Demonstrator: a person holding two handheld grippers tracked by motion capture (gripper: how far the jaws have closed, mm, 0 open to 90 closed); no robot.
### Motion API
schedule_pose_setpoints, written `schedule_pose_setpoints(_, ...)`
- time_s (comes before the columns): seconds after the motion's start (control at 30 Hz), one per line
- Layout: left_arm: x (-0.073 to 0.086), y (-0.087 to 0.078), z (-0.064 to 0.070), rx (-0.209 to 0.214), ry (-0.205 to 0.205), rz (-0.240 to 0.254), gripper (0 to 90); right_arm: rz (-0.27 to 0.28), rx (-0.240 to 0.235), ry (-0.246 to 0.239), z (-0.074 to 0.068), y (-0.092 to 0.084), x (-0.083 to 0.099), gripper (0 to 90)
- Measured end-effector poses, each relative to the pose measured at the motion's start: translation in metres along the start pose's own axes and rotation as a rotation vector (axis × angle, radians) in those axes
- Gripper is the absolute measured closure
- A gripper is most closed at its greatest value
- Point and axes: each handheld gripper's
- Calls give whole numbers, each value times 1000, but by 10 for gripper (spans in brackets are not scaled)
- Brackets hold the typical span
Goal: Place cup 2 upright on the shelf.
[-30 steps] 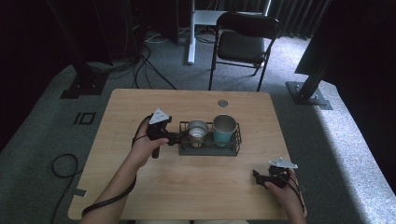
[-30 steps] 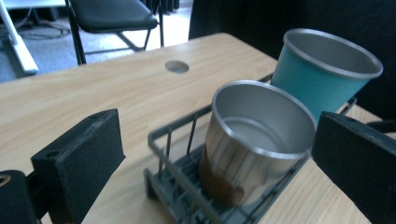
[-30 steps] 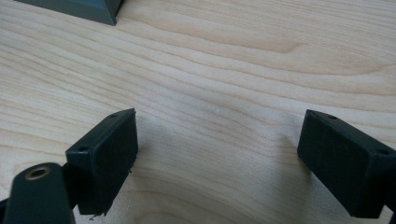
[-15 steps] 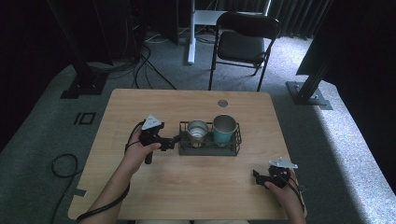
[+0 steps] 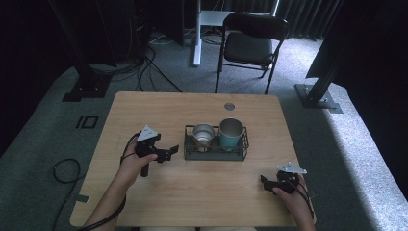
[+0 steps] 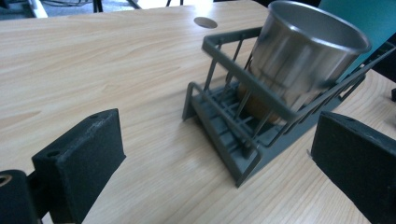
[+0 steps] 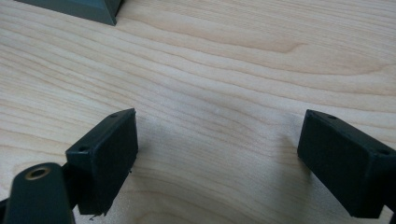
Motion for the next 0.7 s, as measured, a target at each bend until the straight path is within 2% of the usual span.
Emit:
schedule_pose_setpoints(0.1,7,-3,-3,-13,0,-14,31,-1,0,1,0,0,0,119)
schedule_pose_setpoints(0.2,14,-6,-6,-21,-17,-20,31,0,0,0,0,0,0,119)
schedule_pose_setpoints(0.3,21,-7,-8,-31,-12,-32,31,0,0,0,0,0,0,119)
schedule_pose_setpoints(0.33,27,-9,-9,-35,-24,-42,31,0,0,0,0,0,0,119)
schedule_pose_setpoints(0.5,36,-15,-14,-54,-50,-42,31,0,0,0,0,0,0,119)
schedule_pose_setpoints(0.7,50,-29,-23,-112,-70,-63,31,0,0,1,0,0,0,119)
Point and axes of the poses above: each handheld gripper's, and its own axes: y roughly forward along the jaws, x roughly out of its underside, z roughly to its right
